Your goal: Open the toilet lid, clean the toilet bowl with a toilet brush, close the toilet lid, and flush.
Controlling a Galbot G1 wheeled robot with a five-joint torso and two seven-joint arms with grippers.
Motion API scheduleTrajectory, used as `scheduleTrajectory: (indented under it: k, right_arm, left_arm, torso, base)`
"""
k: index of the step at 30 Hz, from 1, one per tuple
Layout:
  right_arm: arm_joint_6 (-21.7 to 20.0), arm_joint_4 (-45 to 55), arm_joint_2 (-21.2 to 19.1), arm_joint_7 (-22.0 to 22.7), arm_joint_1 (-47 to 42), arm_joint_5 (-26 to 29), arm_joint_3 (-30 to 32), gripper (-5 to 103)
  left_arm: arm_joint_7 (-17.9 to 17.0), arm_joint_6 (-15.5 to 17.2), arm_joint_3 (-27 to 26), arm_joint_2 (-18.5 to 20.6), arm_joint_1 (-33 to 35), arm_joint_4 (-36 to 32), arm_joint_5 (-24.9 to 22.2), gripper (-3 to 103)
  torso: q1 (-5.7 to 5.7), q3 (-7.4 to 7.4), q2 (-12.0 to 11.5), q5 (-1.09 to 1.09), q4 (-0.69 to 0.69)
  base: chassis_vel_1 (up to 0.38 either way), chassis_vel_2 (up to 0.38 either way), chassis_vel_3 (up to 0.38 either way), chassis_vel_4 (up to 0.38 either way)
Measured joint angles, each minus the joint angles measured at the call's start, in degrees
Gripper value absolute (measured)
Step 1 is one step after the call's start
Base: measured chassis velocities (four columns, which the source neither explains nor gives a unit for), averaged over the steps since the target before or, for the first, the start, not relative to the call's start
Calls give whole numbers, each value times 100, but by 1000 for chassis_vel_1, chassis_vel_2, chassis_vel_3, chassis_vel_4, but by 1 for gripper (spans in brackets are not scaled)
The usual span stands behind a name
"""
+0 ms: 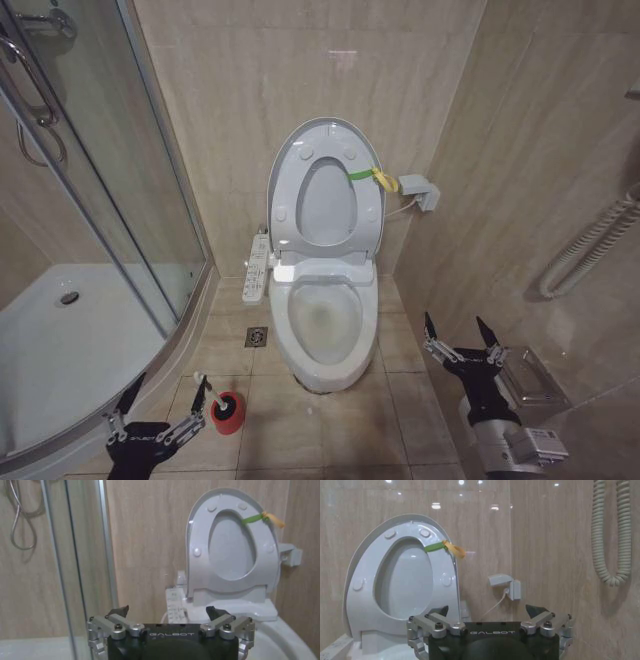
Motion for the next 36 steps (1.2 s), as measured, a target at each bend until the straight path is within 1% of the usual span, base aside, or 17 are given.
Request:
scheduleTrajectory:
  k: [9,15,36]
  right_arm:
    - [0,0,0,0,0,0,0,100]
    - [0,0,0,0,0,0,0,100]
    - [0,0,0,0,0,0,0,100]
  left_arm:
    - [14,-47,225,25,-180,0,57,100]
    - [-47,-72,321,41,-230,0,58,100]
    - [-50,-160,360,8,-153,0,294,100]
  torso:
    - [0,0,0,0,0]
    - [0,0,0,0,0]
    - [0,0,0,0,0]
  base:
    - [0,0,0,0]
    - [0,0,0,0]
    - [0,0,0,0]
